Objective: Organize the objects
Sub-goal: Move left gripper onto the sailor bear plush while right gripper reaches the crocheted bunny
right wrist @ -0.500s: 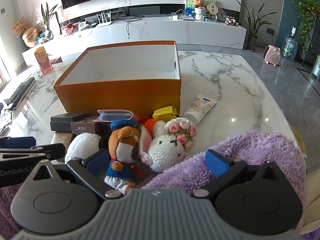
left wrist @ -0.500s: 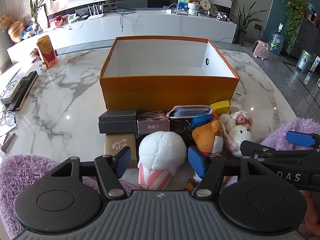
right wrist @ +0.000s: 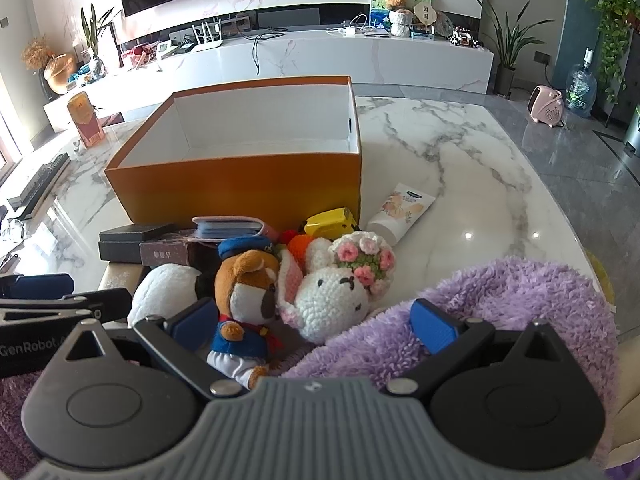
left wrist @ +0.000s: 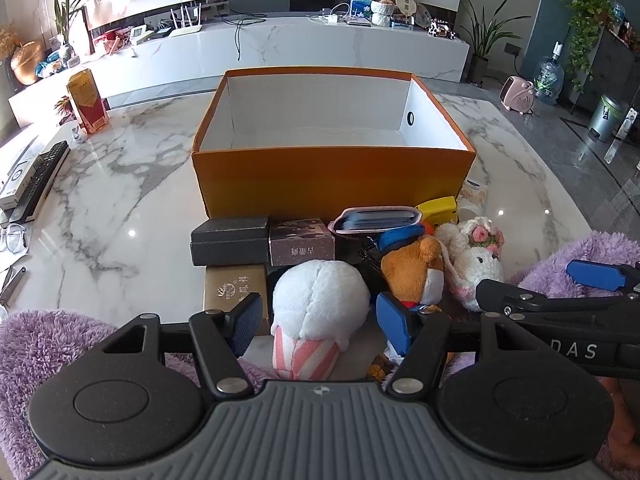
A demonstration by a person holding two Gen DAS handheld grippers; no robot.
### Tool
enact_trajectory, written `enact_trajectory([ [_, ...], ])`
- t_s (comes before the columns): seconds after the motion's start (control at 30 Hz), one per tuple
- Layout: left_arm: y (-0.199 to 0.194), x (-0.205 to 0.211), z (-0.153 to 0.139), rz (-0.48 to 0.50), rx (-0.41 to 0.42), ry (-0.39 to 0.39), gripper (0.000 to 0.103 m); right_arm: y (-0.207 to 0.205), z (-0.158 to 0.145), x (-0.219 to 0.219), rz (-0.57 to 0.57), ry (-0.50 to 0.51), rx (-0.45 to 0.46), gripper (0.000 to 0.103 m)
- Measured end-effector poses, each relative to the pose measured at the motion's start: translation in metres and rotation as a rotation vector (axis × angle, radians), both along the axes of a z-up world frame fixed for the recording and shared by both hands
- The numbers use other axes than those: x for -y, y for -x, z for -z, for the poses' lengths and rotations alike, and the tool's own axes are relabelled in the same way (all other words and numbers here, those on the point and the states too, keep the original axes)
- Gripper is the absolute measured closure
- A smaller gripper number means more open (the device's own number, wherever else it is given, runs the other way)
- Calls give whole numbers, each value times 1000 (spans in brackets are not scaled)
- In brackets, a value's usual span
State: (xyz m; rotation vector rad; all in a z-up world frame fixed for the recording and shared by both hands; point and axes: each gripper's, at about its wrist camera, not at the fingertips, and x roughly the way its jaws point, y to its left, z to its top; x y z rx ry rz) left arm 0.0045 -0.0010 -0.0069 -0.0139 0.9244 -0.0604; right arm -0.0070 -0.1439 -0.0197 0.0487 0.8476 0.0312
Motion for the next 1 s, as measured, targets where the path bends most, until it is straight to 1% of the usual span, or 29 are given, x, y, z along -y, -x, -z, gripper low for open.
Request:
enact_trajectory([
  [0.1,-3,-2,2,1,-14,11,33,-3,2,1,-5,-6,-7,1],
  [0.17,-6,-6,4,-2,-23,27,42,-6,3,1,-8,-8,-8,1],
  [0.27,-10,-12,8,-11,-41,59,46,-11,5,0,-18,-5,-8,1],
  [0.3,-11,-13,9,-12,-46,65,48,-13,6,0,-25,-4,-8,5],
  [0.33,-12,-14,10,-8,-49,73,52,-16,7,-1,-32,-4,-14,14],
  [0.37,-14,-13,11,1,-52,89,53,-19,8,-1,-38,-7,-26,18],
  [0.4,-15,-12,12,12,-58,103,53,-22,10,0,-40,-10,-38,27],
  [0.43,-18,-10,13,27,-66,116,53,-26,11,2,-40,-14,-54,34],
  [0.53,-24,2,17,83,-77,147,53,-33,13,13,-6,5,-77,41],
  [0.63,-32,16,24,129,-90,148,53,-40,17,24,4,23,-105,45],
  [0.7,-37,24,29,161,-113,151,53,-42,19,27,0,22,-117,47],
  [0.8,-44,35,40,190,-146,134,44,-46,21,27,-7,21,-126,47],
  [0.87,-49,42,48,214,-155,111,44,-48,22,29,-3,9,-133,47],
  [1.0,-57,51,61,241,-196,100,44,-53,26,32,-9,-3,-147,45],
])
